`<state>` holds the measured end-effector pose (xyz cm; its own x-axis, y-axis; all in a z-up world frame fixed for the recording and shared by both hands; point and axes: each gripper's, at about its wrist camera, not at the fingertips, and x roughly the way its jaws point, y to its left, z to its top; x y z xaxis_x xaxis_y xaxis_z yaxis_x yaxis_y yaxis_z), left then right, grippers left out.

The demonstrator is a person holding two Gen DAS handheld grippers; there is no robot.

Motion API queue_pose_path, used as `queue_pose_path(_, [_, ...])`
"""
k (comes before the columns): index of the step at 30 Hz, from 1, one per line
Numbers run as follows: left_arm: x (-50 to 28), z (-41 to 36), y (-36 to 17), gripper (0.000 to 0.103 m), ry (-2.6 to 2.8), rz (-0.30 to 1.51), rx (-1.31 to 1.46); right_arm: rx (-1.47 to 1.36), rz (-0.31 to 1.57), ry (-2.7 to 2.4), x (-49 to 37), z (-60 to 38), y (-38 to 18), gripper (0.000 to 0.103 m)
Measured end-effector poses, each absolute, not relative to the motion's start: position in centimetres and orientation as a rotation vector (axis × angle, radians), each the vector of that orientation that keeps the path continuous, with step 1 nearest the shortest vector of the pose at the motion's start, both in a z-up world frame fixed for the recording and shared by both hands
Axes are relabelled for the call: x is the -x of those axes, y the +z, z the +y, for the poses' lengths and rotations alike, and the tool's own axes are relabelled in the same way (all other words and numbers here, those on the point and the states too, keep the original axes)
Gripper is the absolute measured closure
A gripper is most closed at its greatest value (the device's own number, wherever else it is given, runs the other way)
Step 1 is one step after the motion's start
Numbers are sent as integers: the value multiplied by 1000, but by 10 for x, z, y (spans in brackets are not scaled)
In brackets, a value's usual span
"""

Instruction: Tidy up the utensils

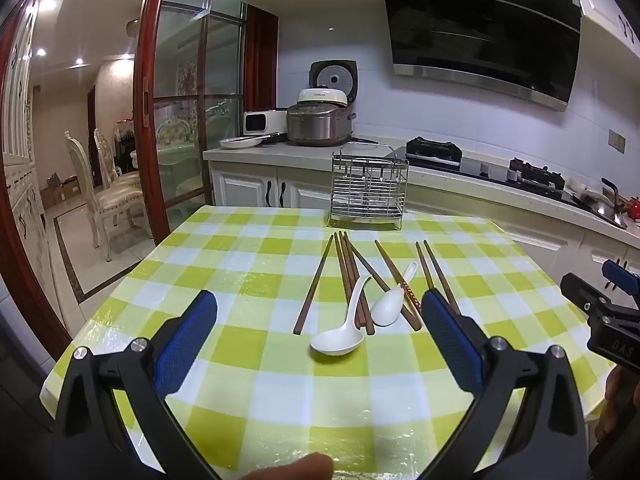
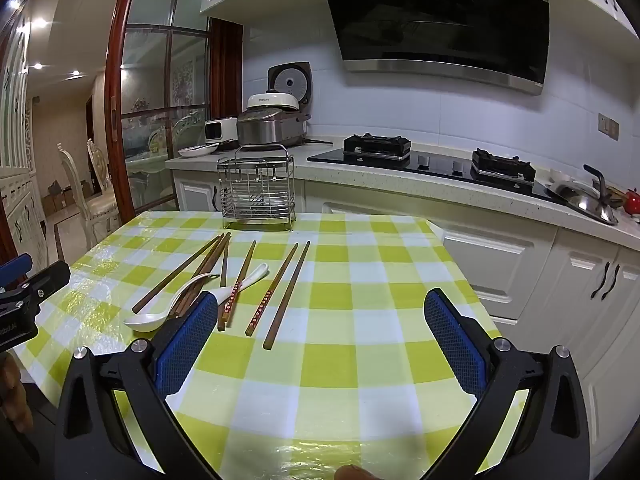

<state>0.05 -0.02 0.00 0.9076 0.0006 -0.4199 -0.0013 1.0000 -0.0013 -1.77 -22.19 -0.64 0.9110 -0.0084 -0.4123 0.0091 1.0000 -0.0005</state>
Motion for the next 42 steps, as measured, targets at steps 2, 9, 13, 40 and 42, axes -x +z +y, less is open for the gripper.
queue_pose_path(2, [0, 0, 0, 4, -2, 432, 10, -5, 425, -8, 18, -222, -6, 6])
queue_pose_path(9, [-1, 0, 0, 4, -1, 430, 11, -7, 426, -7, 18, -222, -6, 6])
queue_pose_path(13, [0, 0, 0, 4, -1, 429, 9, -7, 429, -7, 17, -222, -7, 6])
queue_pose_path(40, [0, 0, 0, 4, -1, 425, 11, -7, 428, -7, 17, -222, -8, 6])
queue_pose_path(42, [0, 0, 0, 4, -2, 426, 12, -8, 428, -7, 17, -222, -8, 6])
